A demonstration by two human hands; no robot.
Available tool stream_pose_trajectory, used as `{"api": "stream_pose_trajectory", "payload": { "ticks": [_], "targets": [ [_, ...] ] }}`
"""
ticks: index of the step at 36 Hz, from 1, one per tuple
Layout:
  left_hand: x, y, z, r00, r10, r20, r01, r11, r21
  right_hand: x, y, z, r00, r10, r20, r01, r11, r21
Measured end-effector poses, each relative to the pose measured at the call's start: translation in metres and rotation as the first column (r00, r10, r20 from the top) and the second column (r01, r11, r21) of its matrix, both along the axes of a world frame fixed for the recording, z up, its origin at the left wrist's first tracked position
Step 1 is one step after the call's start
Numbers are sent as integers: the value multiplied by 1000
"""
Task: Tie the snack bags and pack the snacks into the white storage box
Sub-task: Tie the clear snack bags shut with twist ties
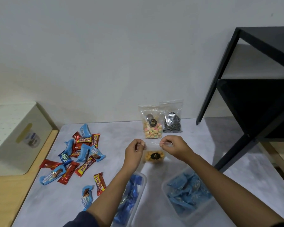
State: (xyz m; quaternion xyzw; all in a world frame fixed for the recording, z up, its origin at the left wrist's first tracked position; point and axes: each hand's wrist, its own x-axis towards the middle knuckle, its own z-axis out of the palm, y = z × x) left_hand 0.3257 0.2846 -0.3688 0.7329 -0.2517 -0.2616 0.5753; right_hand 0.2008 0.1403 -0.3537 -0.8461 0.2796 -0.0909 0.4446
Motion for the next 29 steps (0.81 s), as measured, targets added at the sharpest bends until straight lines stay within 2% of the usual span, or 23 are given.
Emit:
{"api": "stream_pose_trajectory", "payload": {
  "ticks": [8, 23, 29],
  "targets": [
    [6, 5, -3, 998, -38, -41, 37, 999, -23, 6, 6, -1, 998, -27, 65, 25, 999, 27],
    [15, 2, -6, 990, -79, -118, 76, 997, -34, 20, 1, 2, 999, -38, -7, 39, 994, 100],
    [14, -1, -5, 983, -102, -151, 97, 994, -43, 24, -2, 3, 1000, 27, 6, -27, 997, 68]
  ]
}}
